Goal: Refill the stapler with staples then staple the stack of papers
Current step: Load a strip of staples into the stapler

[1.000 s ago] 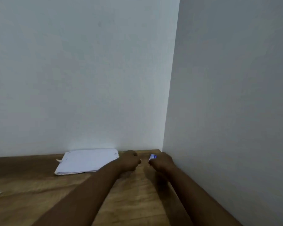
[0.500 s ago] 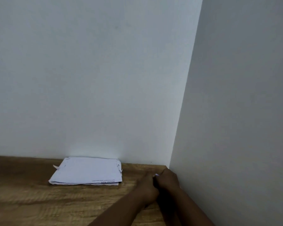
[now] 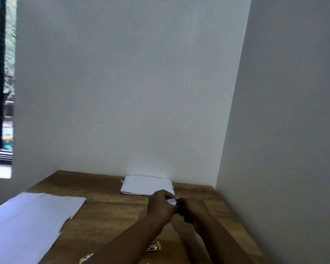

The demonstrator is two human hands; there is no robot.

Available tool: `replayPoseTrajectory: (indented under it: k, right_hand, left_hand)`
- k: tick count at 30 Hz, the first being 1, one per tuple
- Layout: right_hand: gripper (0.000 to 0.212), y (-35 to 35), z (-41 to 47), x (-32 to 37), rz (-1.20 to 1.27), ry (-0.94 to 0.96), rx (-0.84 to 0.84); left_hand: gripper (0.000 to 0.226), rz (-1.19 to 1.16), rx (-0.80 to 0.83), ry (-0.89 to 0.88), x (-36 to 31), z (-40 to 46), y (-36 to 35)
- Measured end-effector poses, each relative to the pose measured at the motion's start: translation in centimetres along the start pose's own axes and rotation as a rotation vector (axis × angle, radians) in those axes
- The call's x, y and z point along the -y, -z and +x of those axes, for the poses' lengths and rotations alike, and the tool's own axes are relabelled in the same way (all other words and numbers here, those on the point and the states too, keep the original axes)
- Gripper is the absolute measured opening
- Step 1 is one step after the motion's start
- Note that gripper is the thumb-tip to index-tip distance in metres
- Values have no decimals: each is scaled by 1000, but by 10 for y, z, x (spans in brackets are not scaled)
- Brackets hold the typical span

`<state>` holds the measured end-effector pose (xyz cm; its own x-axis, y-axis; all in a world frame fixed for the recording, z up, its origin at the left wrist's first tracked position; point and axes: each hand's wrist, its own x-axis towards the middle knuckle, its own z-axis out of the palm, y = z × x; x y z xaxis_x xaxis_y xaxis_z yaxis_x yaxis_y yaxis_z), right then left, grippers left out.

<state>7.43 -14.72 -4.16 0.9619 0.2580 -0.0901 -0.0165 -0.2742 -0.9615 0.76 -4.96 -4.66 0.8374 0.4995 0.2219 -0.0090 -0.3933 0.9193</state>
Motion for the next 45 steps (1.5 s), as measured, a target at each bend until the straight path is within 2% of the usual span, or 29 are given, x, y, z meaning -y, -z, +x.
replayPoseTrajectory:
  k: [2, 6, 10, 23, 26, 29, 34, 38, 40, 43, 45]
  right_hand:
    - [24, -11, -15, -1, 43, -18, 6]
    - [17, -30, -46, -1, 164, -81, 43]
    - [18, -38, -63, -2, 198, -119, 105]
    - [21, -51, -90, -4, -36, -102, 57]
    - [20, -46, -91, -4, -66, -87, 102]
    - [23, -39, -88, -5, -96, -62, 133]
    - [34, -36, -79, 3, -242, -4, 85]
    - [43, -46, -76, 11, -155, 112, 15]
    - [40, -51, -78, 13, -95, 179, -70]
    - [35, -58, -83, 14, -130, 324, -204]
    - [31, -59, -86, 18, -79, 294, -127]
  left_hand:
    - [33, -25, -8, -6, 2, -18, 20]
    - [27, -79, 1, -27, 11, -41, 49]
    - [33, -115, 13, -15, 19, -56, 70]
    - [38, -173, 52, 44, 42, -84, 83]
    - [38, -185, 59, 44, 46, -82, 81]
    - [37, -201, 63, 59, 50, -81, 84]
    - [37, -200, 89, 56, 51, -79, 83]
    - [41, -225, 93, 58, 50, -80, 80]
    - [42, -264, 70, 73, 52, -78, 80]
    - [42, -279, 72, 77, 56, -76, 82]
    - [42, -268, 77, 69, 58, -75, 83]
